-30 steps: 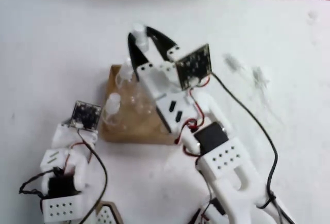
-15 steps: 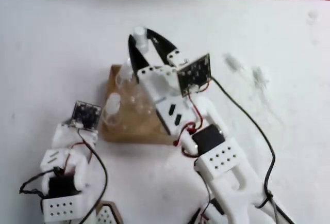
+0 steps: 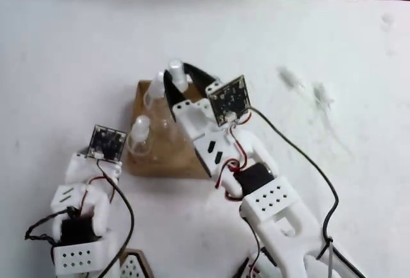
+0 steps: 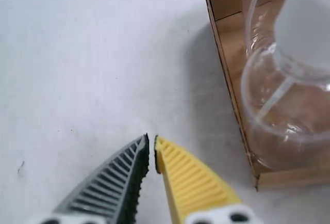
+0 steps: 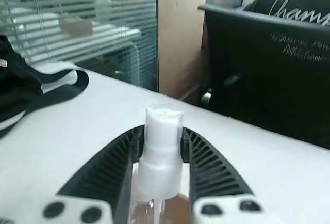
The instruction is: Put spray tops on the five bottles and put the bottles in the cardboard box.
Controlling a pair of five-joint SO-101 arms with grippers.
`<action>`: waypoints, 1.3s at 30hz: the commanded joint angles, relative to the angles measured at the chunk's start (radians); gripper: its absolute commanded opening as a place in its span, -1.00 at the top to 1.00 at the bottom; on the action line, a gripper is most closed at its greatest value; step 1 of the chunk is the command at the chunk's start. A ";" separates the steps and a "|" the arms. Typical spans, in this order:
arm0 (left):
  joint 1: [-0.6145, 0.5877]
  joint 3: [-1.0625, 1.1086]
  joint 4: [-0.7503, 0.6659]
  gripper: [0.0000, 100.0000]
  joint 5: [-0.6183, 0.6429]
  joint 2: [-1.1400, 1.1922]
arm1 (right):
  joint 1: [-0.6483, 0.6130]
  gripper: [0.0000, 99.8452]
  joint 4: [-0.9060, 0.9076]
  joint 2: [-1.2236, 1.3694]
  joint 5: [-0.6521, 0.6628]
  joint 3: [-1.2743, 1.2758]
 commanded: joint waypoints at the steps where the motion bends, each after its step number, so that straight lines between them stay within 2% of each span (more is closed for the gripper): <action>1: 0.013 -0.002 0.005 0.96 -0.011 -0.008 | 0.008 0.97 -0.024 -0.016 -0.011 0.021; 14: 0.013 -0.002 0.005 0.96 -0.011 -0.008 | 0.007 0.95 -0.018 -0.015 -0.011 0.049; 20: 0.013 -0.002 0.005 0.96 -0.011 -0.008 | -0.054 0.70 -0.024 -0.018 -0.012 0.107; 25: 0.013 -0.002 0.005 0.96 -0.011 -0.008 | -0.068 0.77 -0.024 -0.027 -0.012 0.110; 33: 0.013 -0.002 0.005 0.96 -0.011 -0.008 | -0.064 0.78 -0.041 -0.028 -0.012 0.097; 36: 0.013 -0.002 0.005 0.96 -0.011 -0.008 | 0.004 0.78 -0.056 -0.041 -0.011 0.046; 39: 0.013 -0.002 0.005 0.96 -0.011 -0.007 | 0.136 0.78 0.010 -0.101 -0.011 -0.063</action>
